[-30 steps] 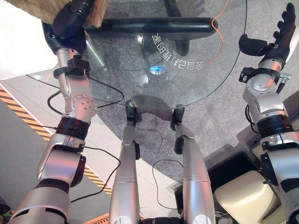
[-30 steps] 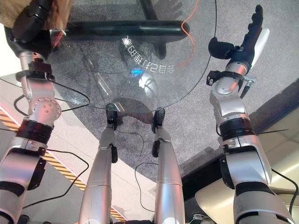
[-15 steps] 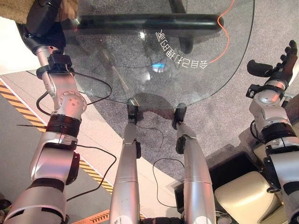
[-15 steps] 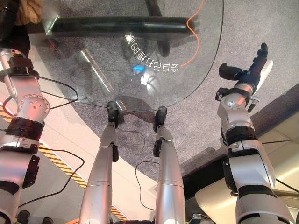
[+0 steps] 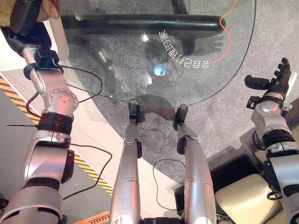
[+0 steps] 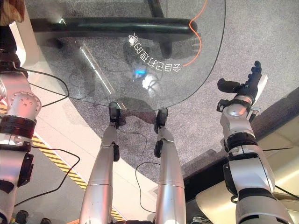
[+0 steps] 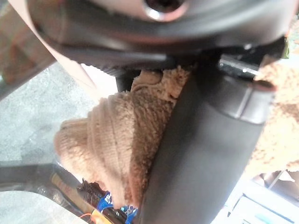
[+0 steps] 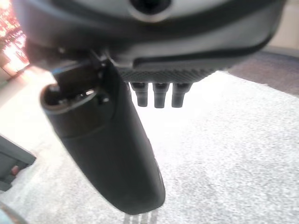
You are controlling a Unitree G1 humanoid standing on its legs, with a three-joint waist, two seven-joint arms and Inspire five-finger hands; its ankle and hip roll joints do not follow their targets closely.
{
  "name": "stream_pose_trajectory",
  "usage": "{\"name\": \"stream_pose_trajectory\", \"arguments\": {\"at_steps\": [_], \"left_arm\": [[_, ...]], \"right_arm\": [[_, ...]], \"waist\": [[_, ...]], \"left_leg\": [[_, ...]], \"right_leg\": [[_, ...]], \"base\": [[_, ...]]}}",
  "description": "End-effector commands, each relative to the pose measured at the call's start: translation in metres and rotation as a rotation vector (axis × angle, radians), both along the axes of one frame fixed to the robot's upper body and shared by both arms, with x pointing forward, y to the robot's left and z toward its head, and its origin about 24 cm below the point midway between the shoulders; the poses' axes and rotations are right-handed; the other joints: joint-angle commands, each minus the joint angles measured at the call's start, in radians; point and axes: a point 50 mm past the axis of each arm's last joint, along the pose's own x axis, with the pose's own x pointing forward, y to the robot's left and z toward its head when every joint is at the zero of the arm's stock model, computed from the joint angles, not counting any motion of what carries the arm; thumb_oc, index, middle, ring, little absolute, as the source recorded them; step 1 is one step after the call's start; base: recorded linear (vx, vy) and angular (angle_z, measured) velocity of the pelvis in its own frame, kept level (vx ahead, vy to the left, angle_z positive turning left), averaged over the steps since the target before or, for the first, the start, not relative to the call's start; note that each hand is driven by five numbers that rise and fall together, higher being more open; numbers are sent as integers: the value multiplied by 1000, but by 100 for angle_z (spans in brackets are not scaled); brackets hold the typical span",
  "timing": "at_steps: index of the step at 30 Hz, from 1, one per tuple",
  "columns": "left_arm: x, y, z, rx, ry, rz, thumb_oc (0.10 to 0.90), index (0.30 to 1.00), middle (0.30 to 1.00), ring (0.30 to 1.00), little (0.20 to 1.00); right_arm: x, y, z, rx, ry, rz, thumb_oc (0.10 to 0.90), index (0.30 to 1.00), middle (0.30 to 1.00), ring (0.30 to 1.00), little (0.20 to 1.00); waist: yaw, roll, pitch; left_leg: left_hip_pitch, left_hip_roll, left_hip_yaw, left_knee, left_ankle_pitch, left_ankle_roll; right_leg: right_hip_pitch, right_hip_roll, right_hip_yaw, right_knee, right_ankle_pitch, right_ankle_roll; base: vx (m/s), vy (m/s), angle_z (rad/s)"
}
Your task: Wipe the table with a cloth and put it in the basket.
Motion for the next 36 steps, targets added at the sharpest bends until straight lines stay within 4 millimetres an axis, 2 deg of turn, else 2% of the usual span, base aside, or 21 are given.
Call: {"name": "stream_pose_trajectory", "arguments": {"at_steps": [1,10,21,36], "left_arm": [[-48,40,66,14,-288,232,100,300,300,300,200],[-52,59,55,-44,-213,315,100,300,300,300,200],[-57,84,46,-117,-92,451,100,300,300,300,200],[-57,113,31,-131,239,635,100,300,300,300,200]], "right_arm": [[-20,-36,2,-37,-19,-101,800,900,900,900,900],[-23,-37,-5,-45,12,-97,800,900,900,900,900],[-24,-37,-11,-51,26,-86,800,900,900,900,900],[-29,-45,-15,-55,45,-82,800,900,900,900,900]], "waist": [[2,42,-26],[6,51,-26],[3,44,-26],[0,37,-26]], "left_leg": [[-5,46,-7,164,-142,7],[-11,43,-12,163,-134,5],[-17,46,-18,159,-125,3],[-24,52,-23,163,-118,2]], "right_leg": [[110,-27,5,-96,-5,37],[104,-28,8,-90,-10,35],[103,-26,6,-91,-11,31],[104,-22,3,-92,-13,28]], "base": [[0,0,0],[-1,11,0],[0,0,0],[0,0,0]]}}
